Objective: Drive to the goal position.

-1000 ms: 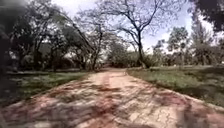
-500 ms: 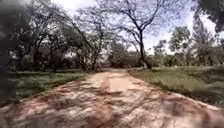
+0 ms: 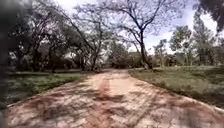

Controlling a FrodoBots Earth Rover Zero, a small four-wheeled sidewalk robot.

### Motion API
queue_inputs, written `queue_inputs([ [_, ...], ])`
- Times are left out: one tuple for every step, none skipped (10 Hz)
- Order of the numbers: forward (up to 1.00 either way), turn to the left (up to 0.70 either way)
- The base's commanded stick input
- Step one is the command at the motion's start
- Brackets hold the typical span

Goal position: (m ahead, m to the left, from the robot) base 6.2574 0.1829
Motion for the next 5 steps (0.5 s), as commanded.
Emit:
queue_inputs([
  [0.7, 0.0],
  [0.7, 0.0],
  [0.7, 0.0],
  [0.7, 0.0],
  [0.7, 0.0],
])
